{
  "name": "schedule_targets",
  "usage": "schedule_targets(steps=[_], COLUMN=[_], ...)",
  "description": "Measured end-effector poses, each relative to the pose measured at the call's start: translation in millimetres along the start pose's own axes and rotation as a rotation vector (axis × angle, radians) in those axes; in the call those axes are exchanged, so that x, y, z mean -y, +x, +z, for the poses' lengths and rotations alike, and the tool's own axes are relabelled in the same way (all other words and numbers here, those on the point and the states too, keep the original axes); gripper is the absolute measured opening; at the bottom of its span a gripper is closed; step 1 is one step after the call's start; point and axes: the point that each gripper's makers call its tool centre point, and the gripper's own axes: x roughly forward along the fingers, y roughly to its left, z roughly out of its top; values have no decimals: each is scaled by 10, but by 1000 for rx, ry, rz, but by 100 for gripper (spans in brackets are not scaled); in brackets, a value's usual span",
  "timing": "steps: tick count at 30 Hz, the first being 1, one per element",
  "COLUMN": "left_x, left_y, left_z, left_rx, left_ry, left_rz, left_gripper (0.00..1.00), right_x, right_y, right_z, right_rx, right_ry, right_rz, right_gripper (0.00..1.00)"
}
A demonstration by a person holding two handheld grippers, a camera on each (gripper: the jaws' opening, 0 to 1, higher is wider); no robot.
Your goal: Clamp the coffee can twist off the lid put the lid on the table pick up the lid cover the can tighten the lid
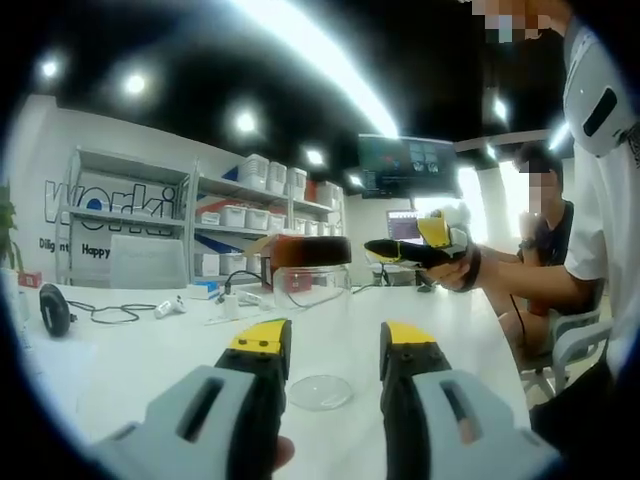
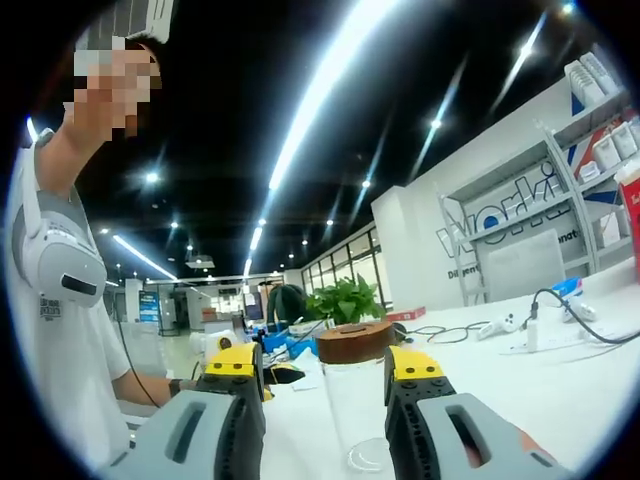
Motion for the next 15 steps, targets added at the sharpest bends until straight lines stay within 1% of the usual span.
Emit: schedule_targets(steps=[2,4,6,12,15], left_x=[7,15,28,77,97], left_y=[-11,-21,-33,-65,-94], left_z=[-18,-40,-62,-133,-218], left_rx=[-3,-8,-10,-24,-41], left_ry=[-3,-8,-13,-29,-46], left_rz=[8,12,16,21,22], left_gripper=[26,25,24,23,23], right_x=[2,2,6,-20,-19], right_y=[-39,-71,-93,-141,-164], right_z=[-21,-27,-40,-185,-226], right_rx=[2,10,19,11,24], right_ry=[6,14,22,52,73], right_rz=[-12,-21,-34,-56,-71], right_gripper=[42,38,38,35,34])
